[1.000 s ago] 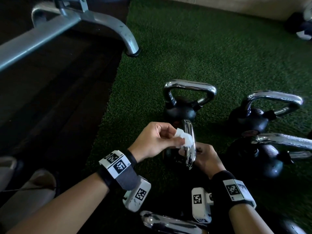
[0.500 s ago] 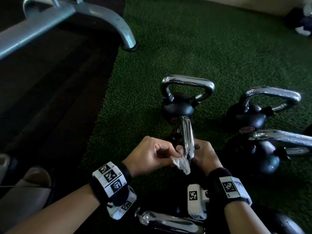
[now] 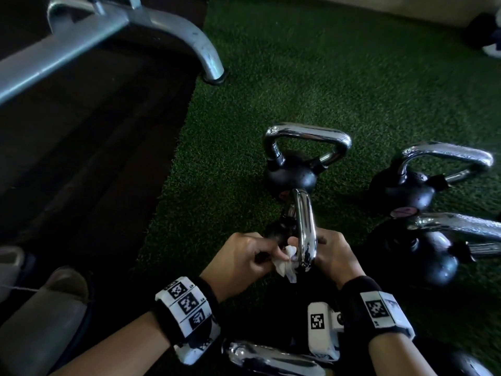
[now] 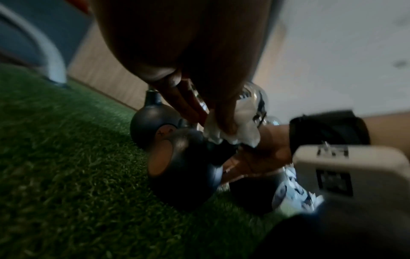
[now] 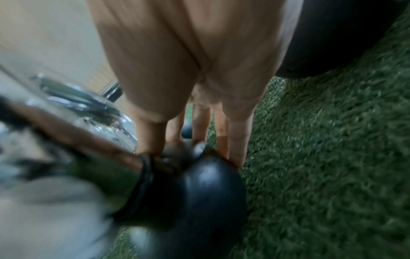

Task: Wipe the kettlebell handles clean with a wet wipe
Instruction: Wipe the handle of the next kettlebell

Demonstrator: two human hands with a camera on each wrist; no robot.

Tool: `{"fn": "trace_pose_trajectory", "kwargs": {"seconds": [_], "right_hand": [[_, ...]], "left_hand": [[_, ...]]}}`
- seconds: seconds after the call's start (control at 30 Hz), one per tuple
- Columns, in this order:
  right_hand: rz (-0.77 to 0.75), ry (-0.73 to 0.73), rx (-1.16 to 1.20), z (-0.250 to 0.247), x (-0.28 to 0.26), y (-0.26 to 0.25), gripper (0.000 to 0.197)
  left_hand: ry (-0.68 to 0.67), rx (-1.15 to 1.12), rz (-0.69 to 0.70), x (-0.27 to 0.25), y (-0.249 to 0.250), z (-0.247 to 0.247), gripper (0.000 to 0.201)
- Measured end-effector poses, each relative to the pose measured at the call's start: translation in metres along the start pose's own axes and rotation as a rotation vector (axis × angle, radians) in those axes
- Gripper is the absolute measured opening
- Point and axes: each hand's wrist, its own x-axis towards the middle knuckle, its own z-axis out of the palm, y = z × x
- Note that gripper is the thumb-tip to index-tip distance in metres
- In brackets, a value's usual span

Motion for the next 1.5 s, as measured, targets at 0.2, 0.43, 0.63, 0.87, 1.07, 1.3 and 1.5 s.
{"fn": "trace_pose_trajectory", "kwargs": {"seconds": [0.2,0.43,0.63,0.87,1.07,1.3,1.5], "right_hand": [[-0.09,0.161,-0.205,-0.042,-0.019,-0.028,0.024],[-0.327,0.075,0.201,-0.041,-0.061,-0.093,0.031],[-0.303,0.092,0.406,-0.025,-0.065,-0.099,0.032],[-0.349,0.121,0.331,-0.024,-0.061,-0.098,0.023],[-0.225,0.293,0.427,-0.039,-0.053,-0.075,0.017],[-0.055,0.459,0.331,-0.033,-0.022,-0.036,0.021],[0.057,0.446,0.232,-0.017,0.009,-0.017,0.016]], "left_hand": [[0.071,-0.43,-0.201,0.01,0.026,-0.028,0.01],[0.148,-0.677,-0.186,0.034,0.054,-0.05,0.022],[0.155,-0.75,-0.208,0.041,0.066,-0.046,0.024],[0.069,-0.7,-0.317,0.044,0.067,-0.057,0.037],[-0.476,-0.033,-0.483,0.036,0.016,-0.046,0.107],[-0.272,0.414,-0.366,0.016,0.001,0.049,0.156],[-0.045,0.317,-0.143,0.029,-0.018,0.059,0.114]]}}
